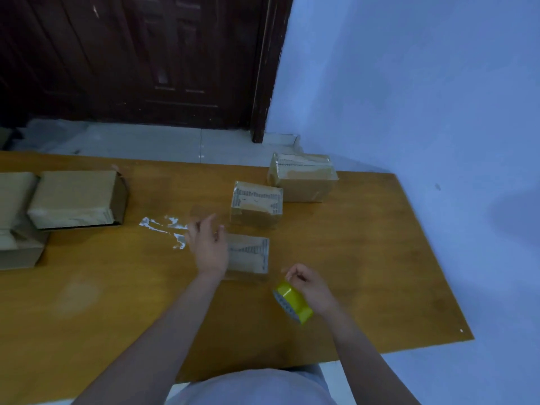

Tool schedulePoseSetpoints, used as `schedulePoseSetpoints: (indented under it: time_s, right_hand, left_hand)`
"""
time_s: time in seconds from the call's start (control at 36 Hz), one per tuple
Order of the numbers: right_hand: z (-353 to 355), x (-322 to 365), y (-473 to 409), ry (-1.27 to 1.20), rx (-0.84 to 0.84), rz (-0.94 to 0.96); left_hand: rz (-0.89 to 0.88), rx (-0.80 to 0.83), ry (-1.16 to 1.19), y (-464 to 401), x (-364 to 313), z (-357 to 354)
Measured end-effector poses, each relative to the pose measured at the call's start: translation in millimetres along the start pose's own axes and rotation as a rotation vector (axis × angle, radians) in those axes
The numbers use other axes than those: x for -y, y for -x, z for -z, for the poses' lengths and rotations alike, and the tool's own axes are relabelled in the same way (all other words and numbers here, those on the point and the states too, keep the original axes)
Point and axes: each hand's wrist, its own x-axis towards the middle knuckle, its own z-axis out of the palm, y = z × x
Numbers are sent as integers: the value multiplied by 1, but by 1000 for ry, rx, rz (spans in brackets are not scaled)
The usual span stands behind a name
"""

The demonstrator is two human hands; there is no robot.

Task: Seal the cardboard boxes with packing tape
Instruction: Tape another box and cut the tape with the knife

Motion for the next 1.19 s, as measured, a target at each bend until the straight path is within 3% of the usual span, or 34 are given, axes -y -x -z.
schedulePoseSetpoints:
  time_s: [0.06, 0.11, 0.19, 0.25, 0.36, 0.5, 0.58, 0.72, 0.81, 1.06, 1.19]
  right_hand:
    - [1, 9, -5, 44, 103, -24]
    - [2, 17, -11, 107, 164, -16]
    - [-2, 25, -17, 181, 214, 16]
    - [-4, 27, -18, 202, 232, 38]
    - [-3, 26, -8, 229, 242, 113]
    - [4, 13, 7, 285, 205, 200]
    - [4, 11, 11, 323, 217, 196]
    - [0, 1, 8, 415, 254, 114]
    - [0, -5, 10, 464, 275, 66]
    - [24, 4, 28, 226, 160, -5]
    - [42, 53, 36, 102, 34, 87]
  left_hand:
    - [240, 80, -130, -15, 11, 8]
    - [400, 266, -232, -23, 14, 14]
    - [550, 442, -61, -24, 7, 17]
    - [583, 424, 56, -22, 6, 16]
    - [441, 309, 68, -15, 5, 19]
    - [222, 350, 302, 4, 11, 27]
    - [179, 356, 376, 13, 26, 26]
    - [-7, 332, 154, 26, 54, 17]
    - [-31, 337, 51, 37, 62, 14]
    - [-135, 239, -26, 47, 43, 22]
    - [-380, 240, -8, 45, -3, 18]
